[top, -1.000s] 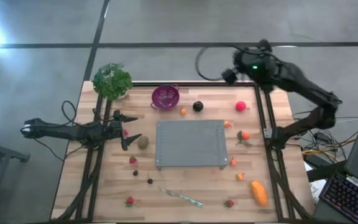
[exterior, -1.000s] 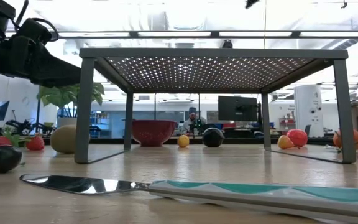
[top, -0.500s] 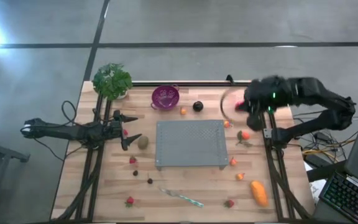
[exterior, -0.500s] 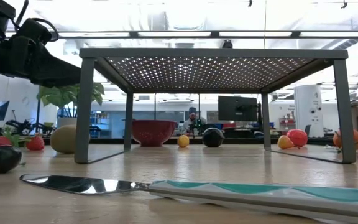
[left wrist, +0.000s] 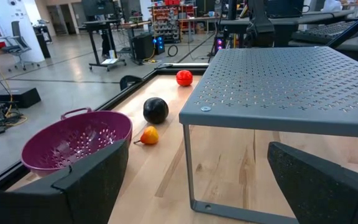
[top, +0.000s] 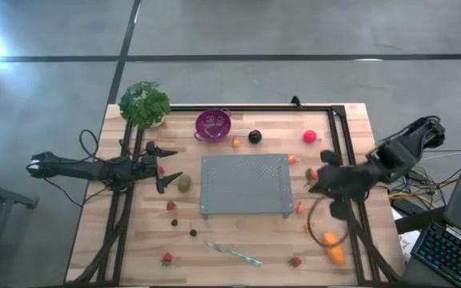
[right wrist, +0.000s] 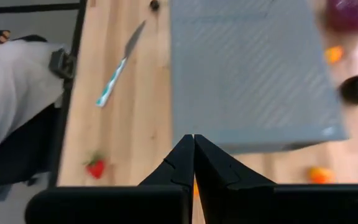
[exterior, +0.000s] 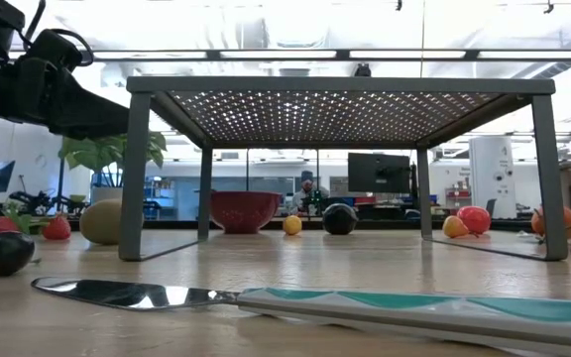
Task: Pick & Place Fruit
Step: Put the purple strainer bowl on the shelf
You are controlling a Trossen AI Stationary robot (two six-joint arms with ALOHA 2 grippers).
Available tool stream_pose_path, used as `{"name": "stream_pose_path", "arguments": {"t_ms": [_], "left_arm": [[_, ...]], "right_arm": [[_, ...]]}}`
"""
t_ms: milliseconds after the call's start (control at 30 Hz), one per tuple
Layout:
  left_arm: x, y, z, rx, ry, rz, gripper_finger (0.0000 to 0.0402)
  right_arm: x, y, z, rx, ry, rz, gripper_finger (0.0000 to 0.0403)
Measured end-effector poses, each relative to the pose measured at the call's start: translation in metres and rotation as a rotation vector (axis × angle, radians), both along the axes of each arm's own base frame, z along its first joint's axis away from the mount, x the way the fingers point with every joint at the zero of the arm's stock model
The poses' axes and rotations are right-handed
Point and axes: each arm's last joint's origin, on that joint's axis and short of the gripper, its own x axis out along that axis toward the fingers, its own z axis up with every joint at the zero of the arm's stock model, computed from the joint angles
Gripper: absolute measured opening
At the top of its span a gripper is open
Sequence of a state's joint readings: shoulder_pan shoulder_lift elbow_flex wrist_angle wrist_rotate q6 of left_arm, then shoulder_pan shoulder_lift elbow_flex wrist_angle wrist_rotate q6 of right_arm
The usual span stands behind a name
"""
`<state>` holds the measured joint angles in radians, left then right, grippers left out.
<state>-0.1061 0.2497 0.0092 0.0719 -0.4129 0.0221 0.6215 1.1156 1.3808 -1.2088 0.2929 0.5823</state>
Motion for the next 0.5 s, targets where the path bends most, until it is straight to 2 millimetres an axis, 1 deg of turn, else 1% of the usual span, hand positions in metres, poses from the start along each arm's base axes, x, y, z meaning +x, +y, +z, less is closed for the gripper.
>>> {"name": "stream_pose_path", "arguments": {"t_ms": [167, 367, 500], "left_arm": [[0.0, 0.0, 0.0, 0.0, 0.0, 0.0, 0.039], [0.0, 0.0, 0.0, 0.0, 0.0, 0.0, 0.039], [0.0, 0.0, 0.0, 0.0, 0.0, 0.0, 0.039]], "right_arm": [[-0.007, 0.018, -0.021, 0.07, 0.046, -0.054, 0.0009], [-0.015, 0.035, -0.05, 0.131, 0.113, -0.12, 0.0009], [-0.016, 0.043, -0.07, 0.129, 0.073, -0.15, 0.0009]]}}
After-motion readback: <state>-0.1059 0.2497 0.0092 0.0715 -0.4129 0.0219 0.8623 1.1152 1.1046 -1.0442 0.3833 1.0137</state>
